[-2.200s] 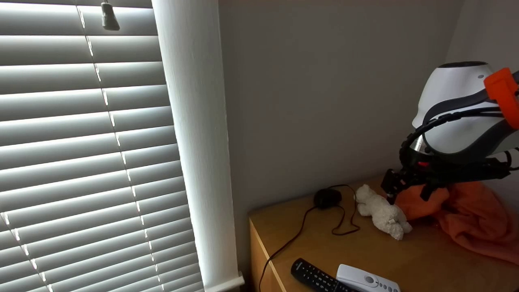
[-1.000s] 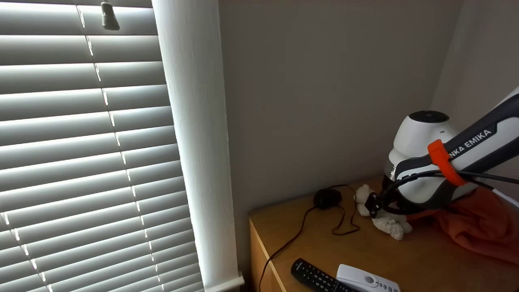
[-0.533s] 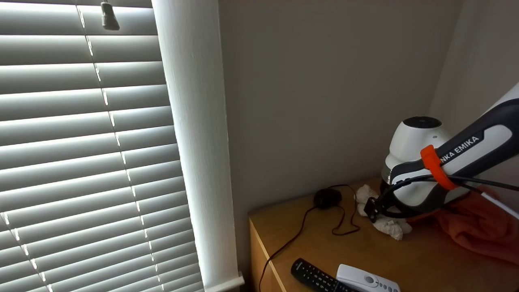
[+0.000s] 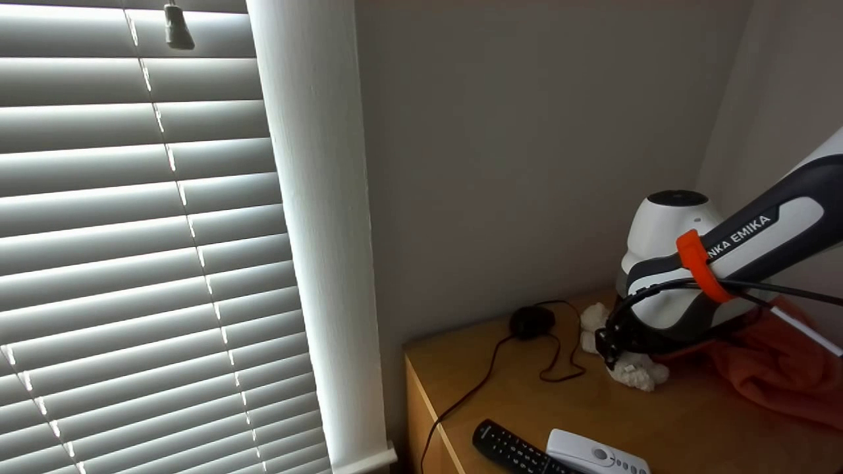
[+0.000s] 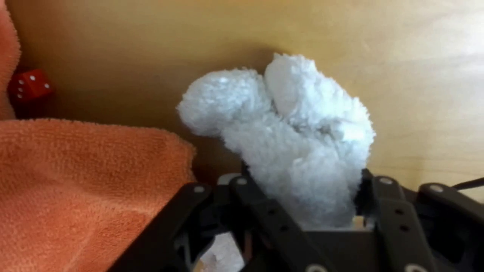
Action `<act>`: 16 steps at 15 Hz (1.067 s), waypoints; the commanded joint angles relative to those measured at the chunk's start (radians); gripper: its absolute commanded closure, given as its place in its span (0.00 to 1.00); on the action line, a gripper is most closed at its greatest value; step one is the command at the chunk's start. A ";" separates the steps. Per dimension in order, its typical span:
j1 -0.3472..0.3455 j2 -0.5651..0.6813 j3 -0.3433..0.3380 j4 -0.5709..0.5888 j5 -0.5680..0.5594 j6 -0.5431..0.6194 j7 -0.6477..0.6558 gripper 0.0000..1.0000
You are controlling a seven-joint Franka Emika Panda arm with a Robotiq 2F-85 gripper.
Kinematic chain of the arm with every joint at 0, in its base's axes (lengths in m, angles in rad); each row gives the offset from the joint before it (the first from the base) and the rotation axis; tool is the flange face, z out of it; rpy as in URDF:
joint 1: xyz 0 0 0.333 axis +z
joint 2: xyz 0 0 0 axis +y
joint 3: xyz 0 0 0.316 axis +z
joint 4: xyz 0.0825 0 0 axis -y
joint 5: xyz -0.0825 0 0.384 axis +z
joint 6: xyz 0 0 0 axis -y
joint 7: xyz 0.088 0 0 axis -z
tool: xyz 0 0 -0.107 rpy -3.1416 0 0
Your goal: Put the white fluffy toy in the open drawer
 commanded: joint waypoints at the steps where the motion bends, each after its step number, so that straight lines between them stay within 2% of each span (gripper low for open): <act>1: -0.023 -0.037 0.025 0.001 0.062 -0.075 -0.010 0.75; 4: -0.035 -0.111 0.041 -0.026 0.120 -0.159 -0.009 0.95; 6: -0.031 -0.175 0.037 -0.047 0.155 -0.253 0.023 0.94; 7: -0.020 -0.205 0.025 -0.058 0.158 -0.293 0.058 0.70; 8: -0.021 -0.243 0.026 -0.078 0.164 -0.330 0.064 0.60; 9: -0.022 -0.277 0.026 -0.095 0.168 -0.367 0.074 0.94; 10: -0.029 -0.313 0.031 -0.117 0.187 -0.398 0.077 0.91; 12: -0.035 -0.380 0.029 -0.168 0.210 -0.421 0.079 0.97; 16: -0.054 -0.515 0.006 -0.321 0.225 -0.399 0.119 0.95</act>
